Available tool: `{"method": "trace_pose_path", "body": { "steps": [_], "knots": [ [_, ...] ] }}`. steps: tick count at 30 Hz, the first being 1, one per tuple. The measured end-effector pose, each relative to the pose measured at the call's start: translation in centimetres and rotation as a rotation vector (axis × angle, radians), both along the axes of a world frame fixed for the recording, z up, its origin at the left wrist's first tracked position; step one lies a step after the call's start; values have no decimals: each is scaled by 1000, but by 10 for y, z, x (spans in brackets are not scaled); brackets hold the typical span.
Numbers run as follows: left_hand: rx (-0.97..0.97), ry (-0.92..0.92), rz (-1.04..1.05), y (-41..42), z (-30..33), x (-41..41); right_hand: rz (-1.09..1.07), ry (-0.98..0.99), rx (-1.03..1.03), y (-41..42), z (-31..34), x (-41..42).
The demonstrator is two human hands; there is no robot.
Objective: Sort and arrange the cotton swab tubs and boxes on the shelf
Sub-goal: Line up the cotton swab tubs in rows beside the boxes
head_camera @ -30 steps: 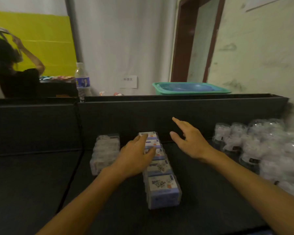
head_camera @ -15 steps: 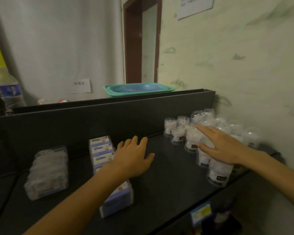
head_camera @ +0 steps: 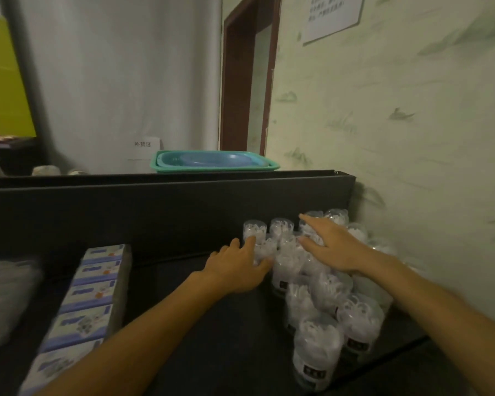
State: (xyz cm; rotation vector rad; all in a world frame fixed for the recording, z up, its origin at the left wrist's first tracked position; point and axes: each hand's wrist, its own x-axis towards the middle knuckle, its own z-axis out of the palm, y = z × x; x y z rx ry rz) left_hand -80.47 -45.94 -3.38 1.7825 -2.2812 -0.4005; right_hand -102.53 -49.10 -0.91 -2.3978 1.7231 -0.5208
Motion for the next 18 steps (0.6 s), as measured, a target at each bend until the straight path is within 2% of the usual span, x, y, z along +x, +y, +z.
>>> {"method": "trace_pose_path", "body": {
  "steps": [8,18],
  "knots": [
    [104,111,183,-42,-5,-37,22,108,225,-70,-20,10],
    [161,246,215,-71,-20,-45,-18,65,350,-101,-35,28]
  ]
}}
